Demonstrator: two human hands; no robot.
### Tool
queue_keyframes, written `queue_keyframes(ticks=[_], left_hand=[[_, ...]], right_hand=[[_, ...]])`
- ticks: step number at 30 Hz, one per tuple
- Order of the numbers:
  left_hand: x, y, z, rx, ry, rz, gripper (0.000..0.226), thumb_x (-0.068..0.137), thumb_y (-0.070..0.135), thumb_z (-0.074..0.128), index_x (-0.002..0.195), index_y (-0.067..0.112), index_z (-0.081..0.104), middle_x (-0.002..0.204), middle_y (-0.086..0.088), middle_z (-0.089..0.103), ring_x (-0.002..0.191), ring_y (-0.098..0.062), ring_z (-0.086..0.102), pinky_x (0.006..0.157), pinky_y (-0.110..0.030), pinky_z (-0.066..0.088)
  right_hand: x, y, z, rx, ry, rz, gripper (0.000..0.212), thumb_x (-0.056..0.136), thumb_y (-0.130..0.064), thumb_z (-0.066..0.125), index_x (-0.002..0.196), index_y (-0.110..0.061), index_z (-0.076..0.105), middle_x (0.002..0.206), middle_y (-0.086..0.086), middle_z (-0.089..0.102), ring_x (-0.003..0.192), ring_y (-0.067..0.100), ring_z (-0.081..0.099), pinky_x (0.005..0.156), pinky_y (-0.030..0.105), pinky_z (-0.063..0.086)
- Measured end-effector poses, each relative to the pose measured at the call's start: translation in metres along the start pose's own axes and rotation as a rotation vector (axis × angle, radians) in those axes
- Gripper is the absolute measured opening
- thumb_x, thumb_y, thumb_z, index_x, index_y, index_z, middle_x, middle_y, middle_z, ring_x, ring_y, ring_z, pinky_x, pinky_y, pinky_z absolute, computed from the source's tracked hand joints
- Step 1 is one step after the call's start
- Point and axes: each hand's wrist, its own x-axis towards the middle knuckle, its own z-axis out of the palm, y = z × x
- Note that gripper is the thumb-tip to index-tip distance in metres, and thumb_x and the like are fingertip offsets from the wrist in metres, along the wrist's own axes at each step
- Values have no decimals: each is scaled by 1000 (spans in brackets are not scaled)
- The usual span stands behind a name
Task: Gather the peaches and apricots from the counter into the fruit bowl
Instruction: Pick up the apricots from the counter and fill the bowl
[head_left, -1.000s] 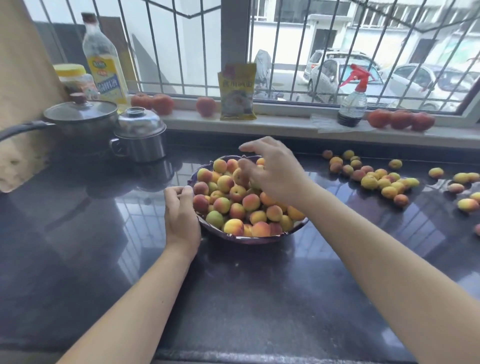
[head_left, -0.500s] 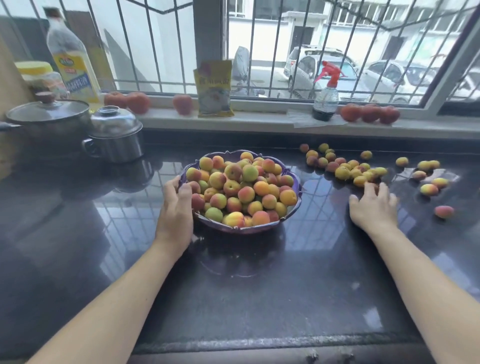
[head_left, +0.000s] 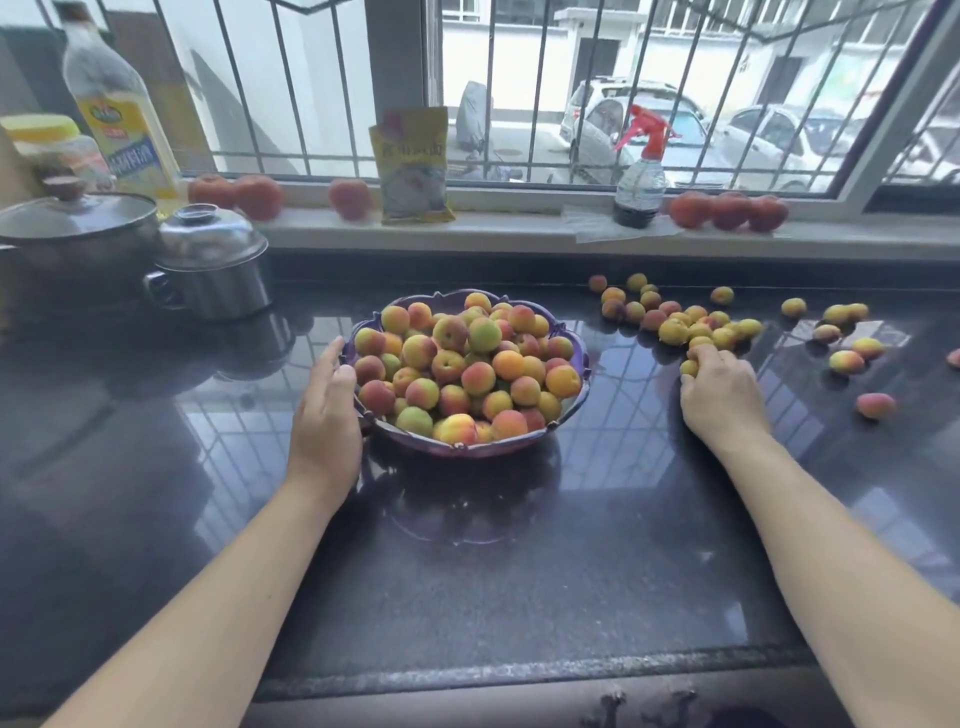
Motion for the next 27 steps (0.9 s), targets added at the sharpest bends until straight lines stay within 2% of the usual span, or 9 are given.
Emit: queue_keyframes(ticks=[2,5,9,13,16,19,21,24,27], left_hand=[[0,0,0,-21,14,-3,64,92,57,37,152,42,55,151,7,62,140,-18,59,118,-57,47],[-4,5,2,-53,25,-7,66,91,58,38,152,40,55,150,6,63,140,-18,60,118,-56,47],[-5,8,2,-57,31,-17,63,90,55,40,148,37,58,148,8,64,139,-15,60,118,-54,47],[-12,18,3,-49,36,-16,66,91,53,41,152,34,55,145,11,63,137,-12,59,120,-48,47],[-13,19,4,-42,35,4,64,93,50,39,152,32,55,146,8,61,137,-14,59,120,-49,47],[-11,18,3,-30,42,10,65,92,50,38,152,31,56,148,5,62,138,-18,59,119,-51,47],[-10,18,4,-11,42,5,67,93,49,37,154,29,54,148,5,61,138,-17,58,119,-50,46],[-9,16,4,1,46,20,63,96,47,36,154,29,55,146,7,62,137,-15,59,119,-47,47],[-7,13,6,45,49,40,49,111,33,37,157,26,52,145,13,55,134,-6,50,115,-26,38]], right_hand=[[-6,-6,-9,66,12,-25,25,98,-16,57,122,-8,57,119,21,62,108,39,54,90,41,45],[-13,-35,-29,344,-33,-43,22,95,-21,66,115,-13,62,107,8,66,97,26,60,79,30,44],[-28,-113,-67,632,-29,-341,22,91,-28,73,109,-19,64,94,-12,66,89,4,64,81,16,50],[-44,-176,-73,540,-26,-591,25,88,-39,73,105,-23,64,89,-15,64,91,6,52,76,14,39],[-48,-192,-50,361,-13,-691,27,89,-43,71,107,-23,64,94,-12,57,97,12,44,83,25,40],[-48,-189,-43,468,10,-623,32,88,-39,72,115,-22,66,98,-7,56,99,13,45,86,25,37],[-44,-178,-47,606,67,-533,24,90,-31,71,111,-20,68,95,-4,60,96,15,51,85,26,39],[-26,-137,-37,615,162,-354,17,91,-20,62,104,-13,71,97,0,62,97,24,57,90,36,45],[-5,-77,-11,379,96,-43,42,86,-26,50,121,-9,66,128,18,54,123,40,46,109,46,34]])
